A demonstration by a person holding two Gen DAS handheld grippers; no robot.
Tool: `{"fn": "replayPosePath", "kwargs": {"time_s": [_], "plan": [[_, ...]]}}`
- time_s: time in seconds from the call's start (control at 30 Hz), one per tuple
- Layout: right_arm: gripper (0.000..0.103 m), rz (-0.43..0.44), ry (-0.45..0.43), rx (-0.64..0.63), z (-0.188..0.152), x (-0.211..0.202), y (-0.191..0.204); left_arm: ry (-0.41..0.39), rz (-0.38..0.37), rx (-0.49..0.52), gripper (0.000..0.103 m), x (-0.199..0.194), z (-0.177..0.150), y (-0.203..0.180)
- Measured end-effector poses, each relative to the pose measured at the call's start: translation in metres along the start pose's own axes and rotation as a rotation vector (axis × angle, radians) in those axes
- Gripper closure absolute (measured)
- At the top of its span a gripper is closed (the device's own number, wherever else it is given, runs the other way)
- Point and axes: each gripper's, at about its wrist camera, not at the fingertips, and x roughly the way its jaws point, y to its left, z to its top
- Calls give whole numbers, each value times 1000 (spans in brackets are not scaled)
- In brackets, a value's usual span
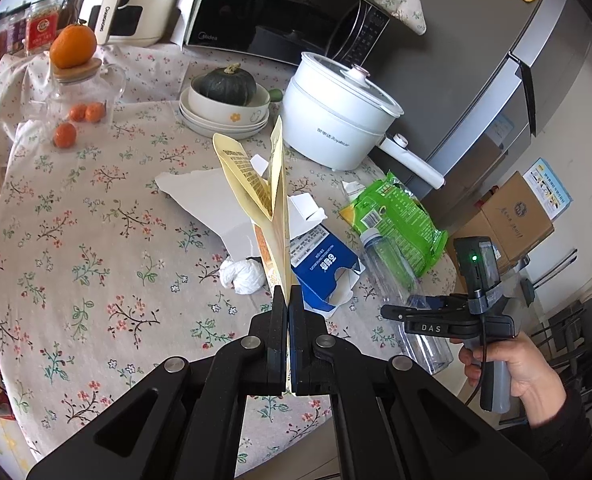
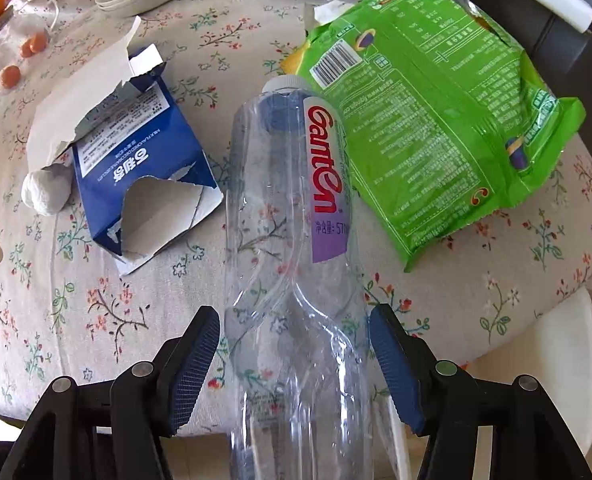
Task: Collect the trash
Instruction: 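Carry the bottle with the right tool and packet with the left over the white bin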
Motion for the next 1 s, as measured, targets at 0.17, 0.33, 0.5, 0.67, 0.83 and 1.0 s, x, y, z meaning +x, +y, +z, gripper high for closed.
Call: {"fn": "replayPosePath", "kwargs": {"time_s": [0.17,0.33,0.5,0.67,0.83,1.0], "plan": [[40,-38,33,-24,7,20,7,4,-5,11,103,1,0,-5],[42,-72,-22,-53,6,9,14,-13,-19,25,103,-6,-1,-11],[43,-59,-97,-48,-5,-24,7,-27,-38,36,103,-13,-2,-17],[43,-34,-170,6,-21,-60,-16,-34,-77,67,103,-19,-7,-32],[43,-30,-223,53,-46,-92,-40,-10,-140,94,103,-14,-15,-58],[43,-44,-238,108,-75,-105,-69,36,-200,156,103,1,-27,-98]]}}
